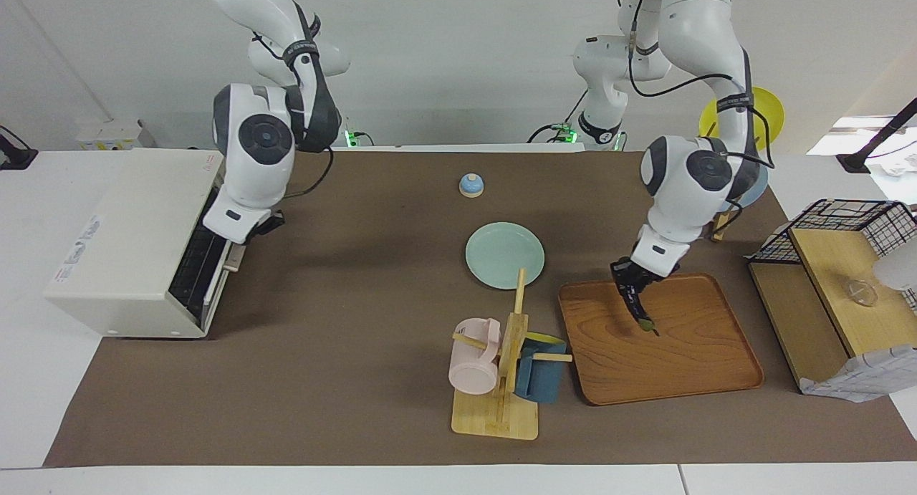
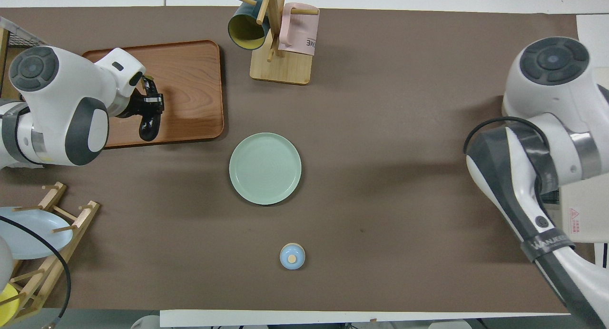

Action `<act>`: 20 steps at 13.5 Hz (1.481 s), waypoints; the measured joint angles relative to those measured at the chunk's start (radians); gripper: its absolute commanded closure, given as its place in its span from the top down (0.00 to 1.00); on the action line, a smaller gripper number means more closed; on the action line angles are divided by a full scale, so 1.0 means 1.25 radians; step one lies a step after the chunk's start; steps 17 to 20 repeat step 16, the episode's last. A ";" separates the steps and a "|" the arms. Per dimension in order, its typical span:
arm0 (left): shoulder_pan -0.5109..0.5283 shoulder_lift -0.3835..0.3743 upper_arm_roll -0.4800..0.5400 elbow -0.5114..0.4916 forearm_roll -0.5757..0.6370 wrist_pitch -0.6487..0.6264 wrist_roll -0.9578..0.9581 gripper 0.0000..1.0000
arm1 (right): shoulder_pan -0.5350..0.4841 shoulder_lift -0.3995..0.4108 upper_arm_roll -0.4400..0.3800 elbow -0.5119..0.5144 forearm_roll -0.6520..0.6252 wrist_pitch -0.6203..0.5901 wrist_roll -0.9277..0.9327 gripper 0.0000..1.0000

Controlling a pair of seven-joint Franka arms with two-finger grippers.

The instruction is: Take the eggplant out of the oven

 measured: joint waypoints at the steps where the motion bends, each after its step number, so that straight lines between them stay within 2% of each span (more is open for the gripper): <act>1: -0.001 0.024 -0.003 0.020 0.017 0.000 0.000 1.00 | -0.007 -0.006 -0.001 0.000 0.002 -0.010 -0.009 0.21; 2: -0.003 0.038 -0.007 0.034 0.024 0.001 -0.003 1.00 | -0.008 -0.012 -0.003 0.003 0.019 -0.018 -0.009 0.57; 3: -0.002 0.040 -0.008 0.044 0.025 0.001 -0.005 1.00 | -0.007 -0.020 -0.003 0.014 0.056 -0.034 -0.007 1.00; 4: 0.003 0.033 -0.007 0.055 0.025 -0.017 -0.005 1.00 | -0.008 -0.031 -0.009 0.041 0.108 -0.069 -0.006 1.00; 6: 0.024 -0.027 -0.005 0.075 0.027 -0.158 -0.004 1.00 | -0.018 -0.060 -0.031 0.131 0.219 -0.150 -0.006 1.00; 9: 0.076 -0.204 -0.002 0.092 0.016 -0.407 0.049 1.00 | -0.036 -0.099 -0.054 0.283 0.309 -0.262 -0.007 1.00; 11: 0.113 -0.315 0.004 0.103 0.011 -0.548 0.146 1.00 | -0.036 -0.102 -0.055 0.326 0.319 -0.286 -0.004 1.00; 12: 0.133 -0.347 0.007 0.121 0.008 -0.598 0.194 1.00 | -0.036 -0.098 -0.054 0.327 0.319 -0.291 0.004 1.00; 15: 0.149 -0.362 0.011 0.193 -0.010 -0.675 0.248 1.00 | -0.036 -0.082 -0.054 0.328 0.320 -0.292 0.042 1.00; 20: 0.149 -0.359 0.009 0.200 -0.016 -0.680 0.249 1.00 | -0.036 -0.079 -0.054 0.328 0.320 -0.292 0.045 1.00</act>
